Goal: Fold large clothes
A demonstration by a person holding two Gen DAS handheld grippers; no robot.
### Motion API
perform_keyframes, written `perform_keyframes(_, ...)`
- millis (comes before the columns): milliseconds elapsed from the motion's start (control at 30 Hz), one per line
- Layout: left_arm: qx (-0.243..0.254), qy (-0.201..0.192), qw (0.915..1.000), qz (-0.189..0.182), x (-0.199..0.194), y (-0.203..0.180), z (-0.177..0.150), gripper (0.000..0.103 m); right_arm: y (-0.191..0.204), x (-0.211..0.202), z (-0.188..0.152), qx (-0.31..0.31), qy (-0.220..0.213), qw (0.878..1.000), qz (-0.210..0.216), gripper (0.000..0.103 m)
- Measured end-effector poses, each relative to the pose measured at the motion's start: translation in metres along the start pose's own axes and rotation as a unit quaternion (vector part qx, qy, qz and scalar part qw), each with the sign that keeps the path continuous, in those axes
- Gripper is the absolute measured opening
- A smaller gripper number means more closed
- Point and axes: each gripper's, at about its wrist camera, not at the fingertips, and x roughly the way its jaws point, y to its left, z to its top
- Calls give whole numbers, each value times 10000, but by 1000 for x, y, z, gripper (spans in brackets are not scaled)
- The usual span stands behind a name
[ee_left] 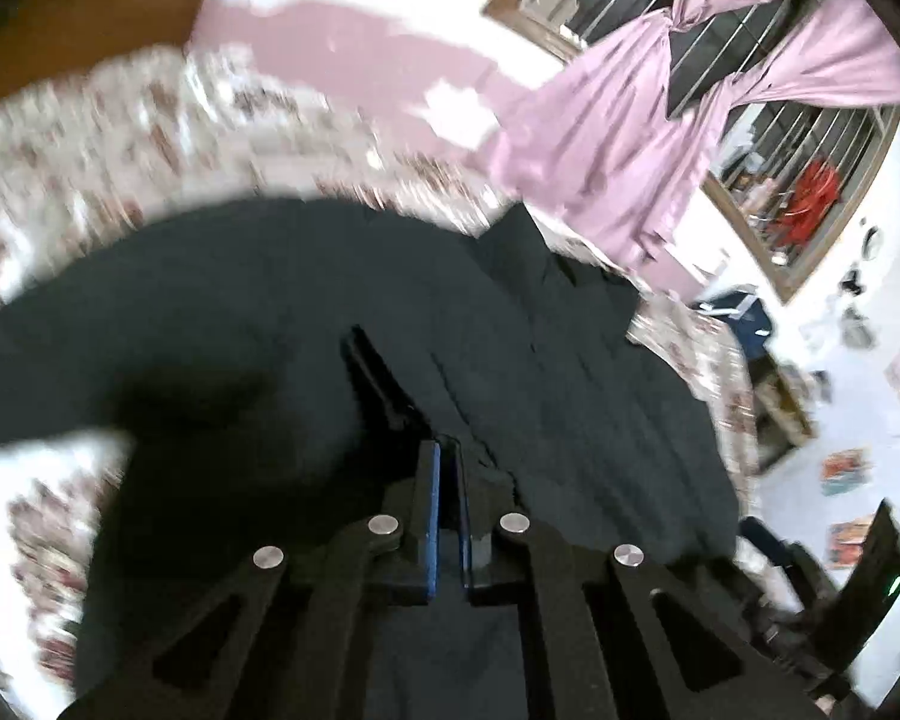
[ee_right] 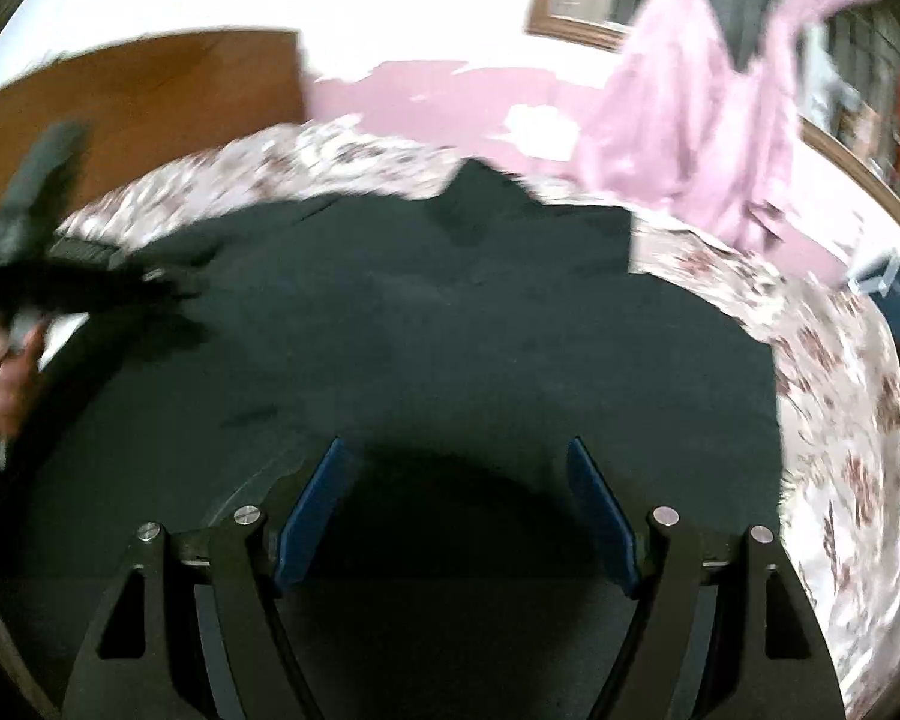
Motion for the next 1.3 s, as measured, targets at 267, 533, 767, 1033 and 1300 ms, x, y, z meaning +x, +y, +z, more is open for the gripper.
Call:
perform_keyframes(267,538,248,9948,825,11,8,1,5,-32,76,13,1268,436,9909,145,71)
perform_keyframes(533,-61,551,9981,266,14,43,-10,9,-5,142,12,824,1099,9900,-310,84)
perform_keyframes(767,-903,586,9938,-286,-17,85,-20,20,-13,143,2,1029,688,9919,-269,91)
perform_keyframes(1033,-2111,178,9763,-443,-70,141,-32,98,-28,149,16,999,621,9924,-370,95)
perform_keyframes(1300,-3635,38,9316,9,-93,224,-47,98,-25,151,21,997,605,9920,-479,97)
